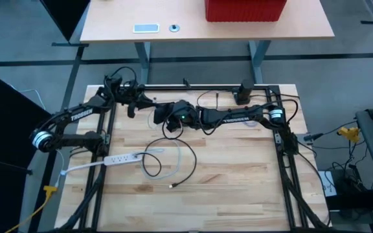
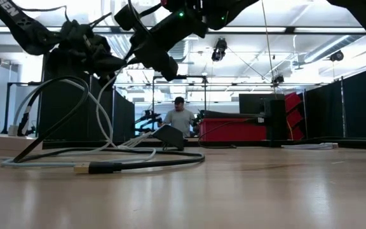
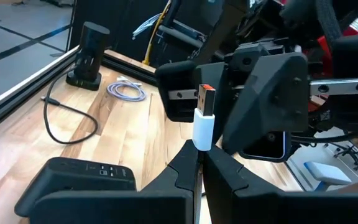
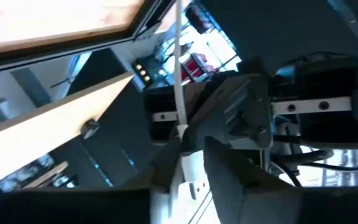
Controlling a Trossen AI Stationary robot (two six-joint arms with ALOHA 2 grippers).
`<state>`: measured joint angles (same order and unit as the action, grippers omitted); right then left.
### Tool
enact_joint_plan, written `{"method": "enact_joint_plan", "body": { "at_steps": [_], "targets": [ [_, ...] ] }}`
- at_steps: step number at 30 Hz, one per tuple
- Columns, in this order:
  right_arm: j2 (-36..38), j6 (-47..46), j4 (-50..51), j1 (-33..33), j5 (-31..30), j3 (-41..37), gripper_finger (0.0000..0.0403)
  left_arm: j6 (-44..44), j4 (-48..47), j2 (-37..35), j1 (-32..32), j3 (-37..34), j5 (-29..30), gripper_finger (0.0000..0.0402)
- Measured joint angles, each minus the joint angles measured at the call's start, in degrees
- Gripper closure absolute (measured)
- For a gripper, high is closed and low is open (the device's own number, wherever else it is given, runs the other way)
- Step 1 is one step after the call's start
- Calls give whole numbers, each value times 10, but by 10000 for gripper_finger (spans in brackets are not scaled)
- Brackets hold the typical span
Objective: Insert USB
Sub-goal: Insert the white charger cable into the black outlet extension
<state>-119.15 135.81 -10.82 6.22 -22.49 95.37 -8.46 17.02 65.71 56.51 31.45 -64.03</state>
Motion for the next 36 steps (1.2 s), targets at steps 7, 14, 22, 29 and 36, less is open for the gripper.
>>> {"method": "enact_joint_plan", "body": {
  "at_steps": [7, 14, 22, 29, 36],
  "targets": [
    [0, 9, -46, 2, 10, 0, 253, 0, -4, -1, 0, 0, 0, 400],
    [0, 21, -45, 13, 11, 0, 232, 0, -5, -1, 0, 0, 0, 400],
    [-1, 22, -45, 21, 15, 0, 252, 0, -5, -1, 0, 0, 0, 400],
    [-2, 6, -14, 22, 50, 0, 272, 0, -5, 0, 0, 0, 0, 400],
    [-2, 6, -19, 23, 51, 0, 284, 4, -21, 0, -1, 0, 0, 400]
  ]
}}
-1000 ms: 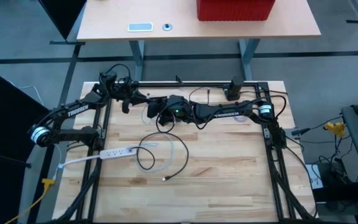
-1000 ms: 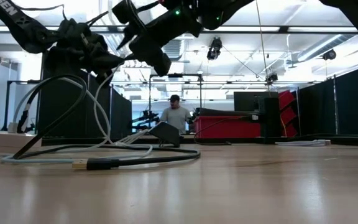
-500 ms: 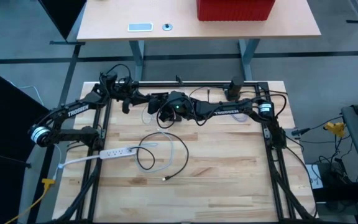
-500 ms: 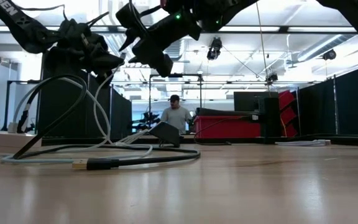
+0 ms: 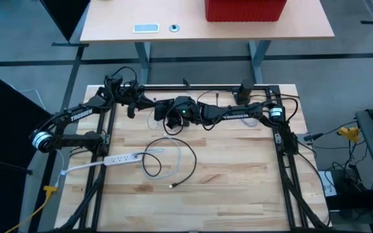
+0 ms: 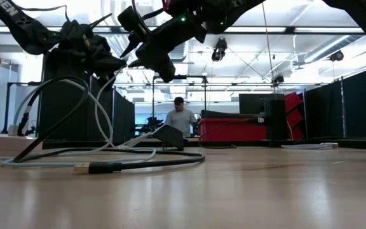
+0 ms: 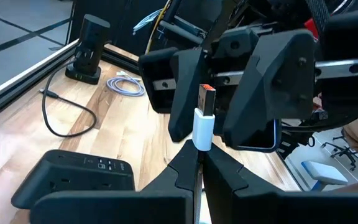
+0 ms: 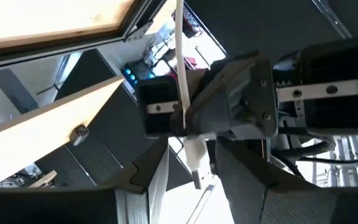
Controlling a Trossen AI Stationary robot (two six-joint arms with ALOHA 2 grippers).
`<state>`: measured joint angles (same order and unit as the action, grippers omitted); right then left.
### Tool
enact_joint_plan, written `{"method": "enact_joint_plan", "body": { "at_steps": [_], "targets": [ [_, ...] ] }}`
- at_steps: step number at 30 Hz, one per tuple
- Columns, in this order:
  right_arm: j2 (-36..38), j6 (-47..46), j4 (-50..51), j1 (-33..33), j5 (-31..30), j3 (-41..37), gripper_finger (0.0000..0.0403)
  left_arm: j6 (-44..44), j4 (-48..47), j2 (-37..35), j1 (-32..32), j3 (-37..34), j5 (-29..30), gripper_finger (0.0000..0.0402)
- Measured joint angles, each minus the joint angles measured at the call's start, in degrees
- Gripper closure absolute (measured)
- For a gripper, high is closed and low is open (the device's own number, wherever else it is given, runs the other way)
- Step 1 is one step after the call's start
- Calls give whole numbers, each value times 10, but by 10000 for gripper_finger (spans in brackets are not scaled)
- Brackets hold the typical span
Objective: Insert USB
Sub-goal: Insert the white charger cable into the black outlet extension
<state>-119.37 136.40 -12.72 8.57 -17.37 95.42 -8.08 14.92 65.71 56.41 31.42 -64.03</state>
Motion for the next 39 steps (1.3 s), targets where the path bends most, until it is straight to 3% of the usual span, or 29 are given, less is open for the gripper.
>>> {"method": "enact_joint_plan", "body": {
  "at_steps": [11, 14, 17, 19, 28, 32, 36, 39],
  "targets": [
    [0, -3, 0, 0, 12, 0, 288, -1, -3, 0, -31, 0, 13, 400],
    [0, -6, 0, 0, 6, 0, 315, -1, -3, 0, -30, 0, 37, 400],
    [0, -42, 4, 1, 0, 0, 367, 0, -1, 0, -30, 0, 44, 400],
    [0, -76, 4, 0, -13, 0, 388, 1, 1, 0, -30, 0, 44, 400],
    [0, -260, 14, 7, -17, 0, 387, 58, 6, -3, -31, 0, 34, 348],
    [7, -337, 58, 7, -11, 0, 387, 108, -3, -3, -31, -1, 59, 322],
    [32, -450, 138, 12, 18, 0, 387, 171, -5, -3, -31, 0, 71, 300],
    [63, -576, 217, 31, 83, -1, 387, 219, -7, -3, -31, 0, 71, 286]
  ]
}}
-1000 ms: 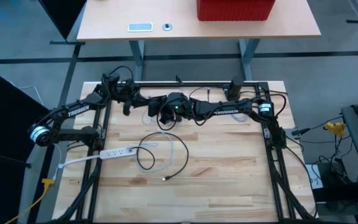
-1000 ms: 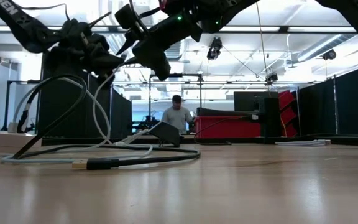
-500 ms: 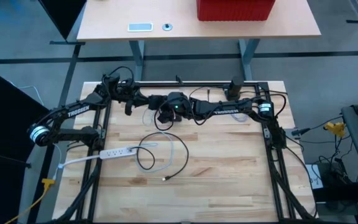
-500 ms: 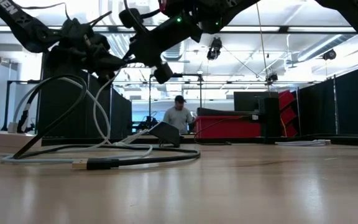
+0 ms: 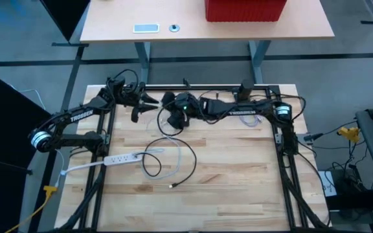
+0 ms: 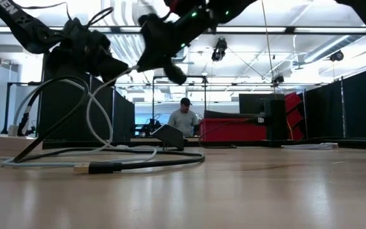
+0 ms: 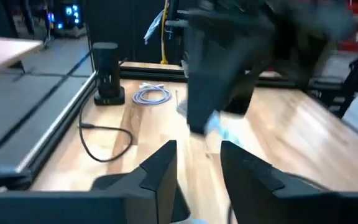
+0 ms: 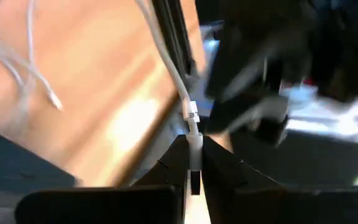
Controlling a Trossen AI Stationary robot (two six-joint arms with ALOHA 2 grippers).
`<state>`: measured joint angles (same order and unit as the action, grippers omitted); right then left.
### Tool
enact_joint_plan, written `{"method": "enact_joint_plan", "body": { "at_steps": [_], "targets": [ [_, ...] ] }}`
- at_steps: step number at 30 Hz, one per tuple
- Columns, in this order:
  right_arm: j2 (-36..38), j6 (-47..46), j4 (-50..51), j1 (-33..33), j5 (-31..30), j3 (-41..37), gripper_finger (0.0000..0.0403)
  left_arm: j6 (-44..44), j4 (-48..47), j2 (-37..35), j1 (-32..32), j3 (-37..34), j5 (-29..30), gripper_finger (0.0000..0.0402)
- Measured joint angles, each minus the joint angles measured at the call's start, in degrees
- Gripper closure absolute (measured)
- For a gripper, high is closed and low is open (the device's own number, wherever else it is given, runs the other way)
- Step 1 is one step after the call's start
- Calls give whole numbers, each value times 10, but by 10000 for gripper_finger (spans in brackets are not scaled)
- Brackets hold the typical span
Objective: Insert USB
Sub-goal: Insert the white charger cable into the black outlet extension
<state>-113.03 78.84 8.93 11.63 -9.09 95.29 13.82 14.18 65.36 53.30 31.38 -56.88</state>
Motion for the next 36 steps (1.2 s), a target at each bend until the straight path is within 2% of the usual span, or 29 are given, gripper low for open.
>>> {"method": "enact_joint_plan", "body": {
  "at_steps": [4, 7, 10, 11, 13, 15, 18, 25, 33, 36],
  "targets": [
    [41, -207, 73, 48, 158, 0, 387, 51, 9, 5, -8, 0, 1, 274],
    [52, -362, 80, 89, 273, 0, 387, 58, 65, 23, -41, 0, 18, 273],
    [51, -478, 78, 130, 374, -7, 387, 57, 134, 46, -87, 0, 98, 279],
    [49, -500, 74, 138, 388, -13, 387, 60, 152, 52, -99, 0, 126, 283],
    [46, -543, 65, 151, 412, -25, 387, 67, 187, 63, -122, -1, 183, 291],
    [44, -569, 60, 158, 425, -35, 387, 71, 223, 68, -134, -1, 210, 297],
    [44, -581, 52, 162, 433, -39, 387, 64, 276, 73, -140, -1, 215, 304],
    [44, -623, -6, 161, 485, -39, 387, 61, 317, 101, -151, -1, 214, 316],
    [41, -627, 13, 165, 478, -40, 387, 17, 394, 130, -153, -1, 215, 330],
    [40, -634, 14, 165, 453, -42, 387, 16, 401, 130, -153, -1, 215, 335]
  ]
}}
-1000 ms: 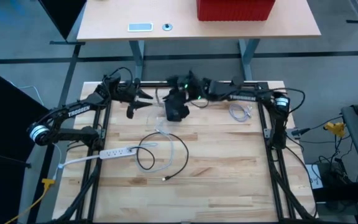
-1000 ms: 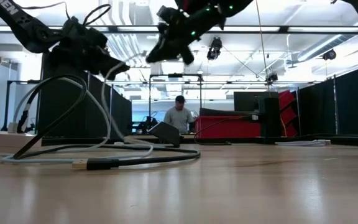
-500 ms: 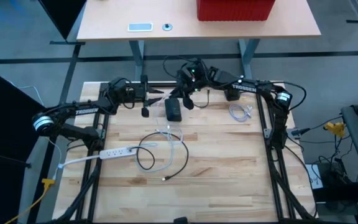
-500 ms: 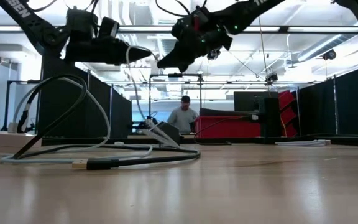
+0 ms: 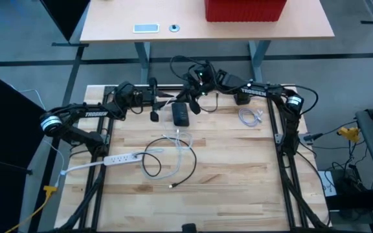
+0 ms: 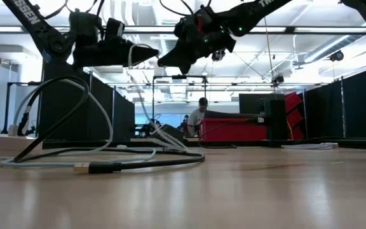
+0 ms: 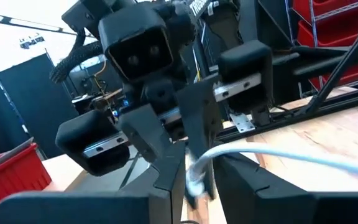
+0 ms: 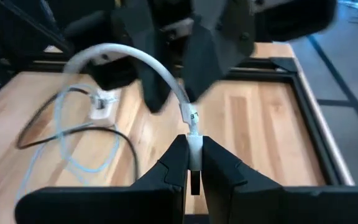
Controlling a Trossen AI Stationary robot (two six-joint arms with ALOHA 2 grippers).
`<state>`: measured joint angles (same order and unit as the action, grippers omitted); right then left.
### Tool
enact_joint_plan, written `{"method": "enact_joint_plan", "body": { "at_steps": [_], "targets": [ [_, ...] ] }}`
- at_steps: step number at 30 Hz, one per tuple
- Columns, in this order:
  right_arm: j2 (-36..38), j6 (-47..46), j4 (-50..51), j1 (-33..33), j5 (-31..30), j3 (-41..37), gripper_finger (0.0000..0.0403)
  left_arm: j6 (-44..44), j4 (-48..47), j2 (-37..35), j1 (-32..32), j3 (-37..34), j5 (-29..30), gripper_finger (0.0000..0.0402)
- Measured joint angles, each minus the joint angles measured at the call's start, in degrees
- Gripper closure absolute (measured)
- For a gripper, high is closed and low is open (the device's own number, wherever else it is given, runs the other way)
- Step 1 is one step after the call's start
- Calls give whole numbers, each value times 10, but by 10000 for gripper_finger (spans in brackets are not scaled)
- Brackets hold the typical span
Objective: Insert USB
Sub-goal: Insert the white charger cable into the black outlet extension
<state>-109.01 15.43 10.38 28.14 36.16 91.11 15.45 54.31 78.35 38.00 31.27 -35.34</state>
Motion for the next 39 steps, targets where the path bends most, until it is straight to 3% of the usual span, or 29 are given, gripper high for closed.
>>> {"method": "enact_joint_plan", "body": {
  "at_steps": [4, 8, 11, 18, 24, 29, 39],
  "targets": [
    [0, 6, 0, 0, -5, 0, 387, -16, 4, 0, 0, 0, 29, 344],
    [0, 6, 9, 0, -5, 0, 387, -19, 1, 0, 0, 0, 34, 391],
    [2, 22, 22, 0, -14, 0, 383, -20, -5, 0, 0, 0, 63, 398],
    [10, 45, 48, -8, -73, 6, 294, -8, -28, 0, 1, 0, 80, 400],
    [10, 11, 63, -15, -139, 34, 255, 5, -39, 1, 1, 0, 79, 401],
    [11, -20, 78, -15, -148, 42, 256, 4, -36, 1, 0, 0, 79, 401],
    [10, -5, 92, -27, -151, 42, 299, -46, 14, 48, -5, 14, 79, 401]
  ]
}}
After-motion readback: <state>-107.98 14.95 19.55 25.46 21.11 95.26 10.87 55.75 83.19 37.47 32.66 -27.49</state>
